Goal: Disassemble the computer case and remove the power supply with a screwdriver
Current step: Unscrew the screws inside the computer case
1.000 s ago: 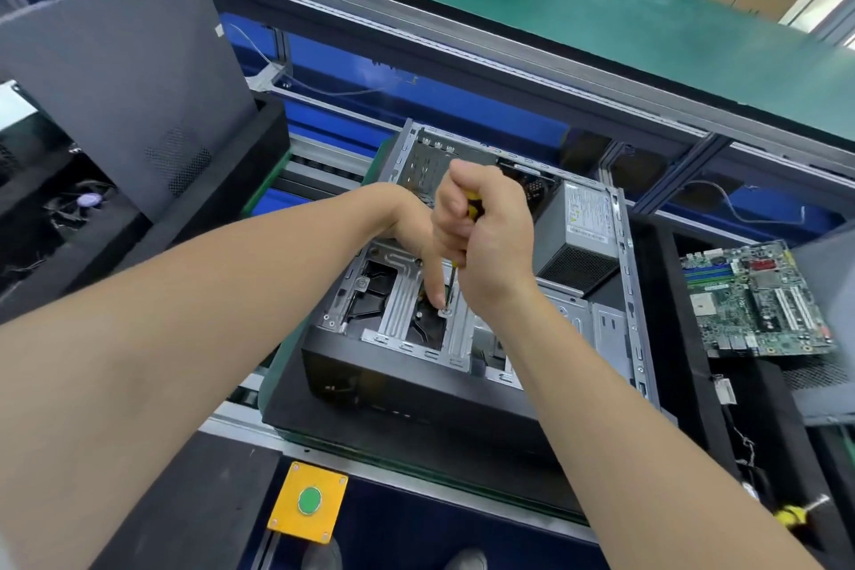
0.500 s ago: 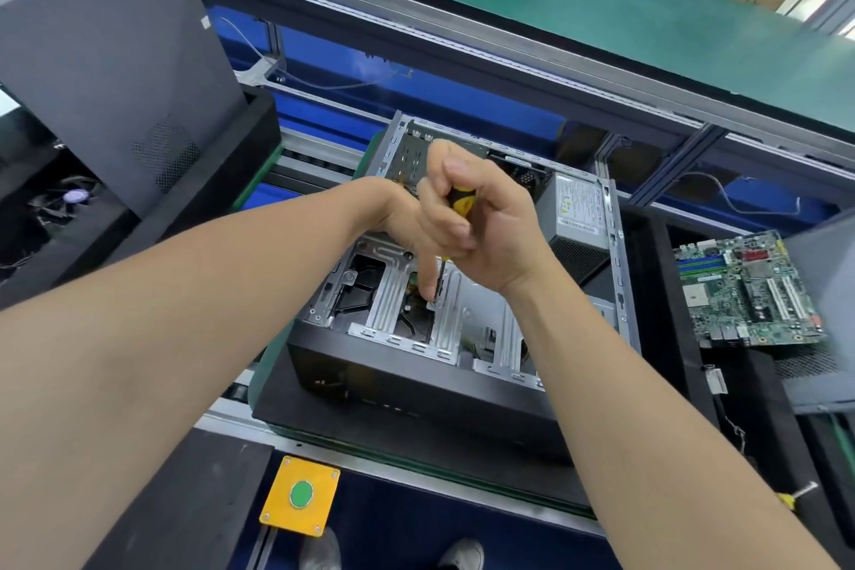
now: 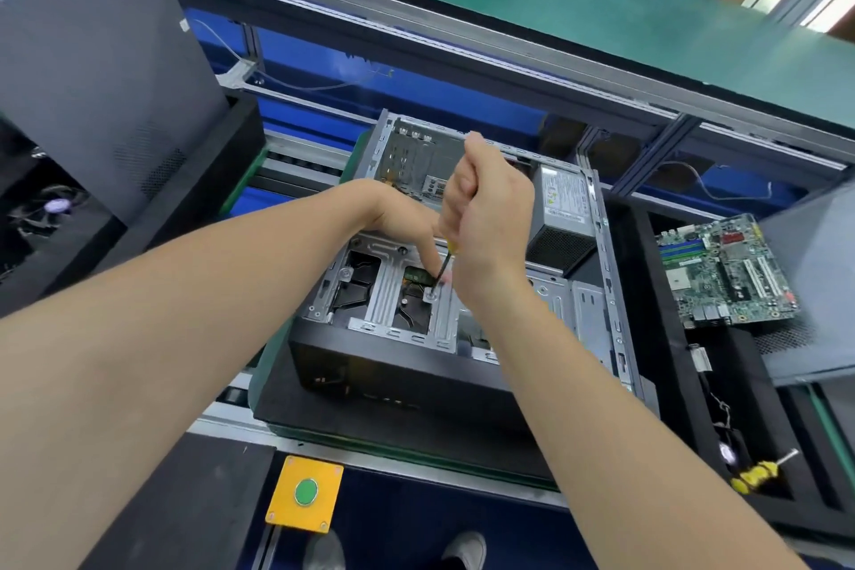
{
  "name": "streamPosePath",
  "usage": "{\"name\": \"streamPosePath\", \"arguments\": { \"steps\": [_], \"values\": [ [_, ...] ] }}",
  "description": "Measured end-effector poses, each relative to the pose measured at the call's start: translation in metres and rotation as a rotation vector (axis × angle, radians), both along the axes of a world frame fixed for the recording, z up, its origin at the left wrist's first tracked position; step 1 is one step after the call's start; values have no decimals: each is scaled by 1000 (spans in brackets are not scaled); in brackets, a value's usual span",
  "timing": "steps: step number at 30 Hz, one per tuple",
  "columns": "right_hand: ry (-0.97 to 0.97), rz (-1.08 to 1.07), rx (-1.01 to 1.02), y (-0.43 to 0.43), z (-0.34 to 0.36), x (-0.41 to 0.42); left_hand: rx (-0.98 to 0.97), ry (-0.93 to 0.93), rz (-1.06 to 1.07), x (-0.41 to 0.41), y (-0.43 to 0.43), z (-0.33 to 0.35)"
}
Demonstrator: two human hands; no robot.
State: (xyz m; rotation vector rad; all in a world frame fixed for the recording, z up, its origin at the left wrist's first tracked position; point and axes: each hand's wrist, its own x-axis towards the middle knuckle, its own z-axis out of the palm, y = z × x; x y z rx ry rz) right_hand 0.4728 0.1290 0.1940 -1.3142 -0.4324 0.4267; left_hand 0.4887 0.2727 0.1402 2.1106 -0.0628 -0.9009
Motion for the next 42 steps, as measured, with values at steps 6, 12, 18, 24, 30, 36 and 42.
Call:
{"name": "streamPosePath", "arguments": {
  "steps": [6, 12, 18, 24, 30, 36, 42],
  "values": [
    [40, 763, 72, -18, -4, 43, -11, -78, -41, 0, -1, -4],
    [194, 924, 150, -17, -6, 56, 27, -171, 4, 1, -6, -4],
    [24, 659, 161, -14, -5, 30, -20, -166, 21, -2, -12, 0],
    [-174, -171, -54, -6, -11, -4, 158, -236, 32, -3, -6, -2],
    [-22, -384, -90, 10, -4, -18, 108, -299, -37, -2, -11, -3],
    [67, 172, 38, -7, -3, 11, 12, -210, -21, -6, -13, -2],
    [124, 800, 45, -14, -1, 43, 118, -233, 81, -5, -10, -9]
  ]
}}
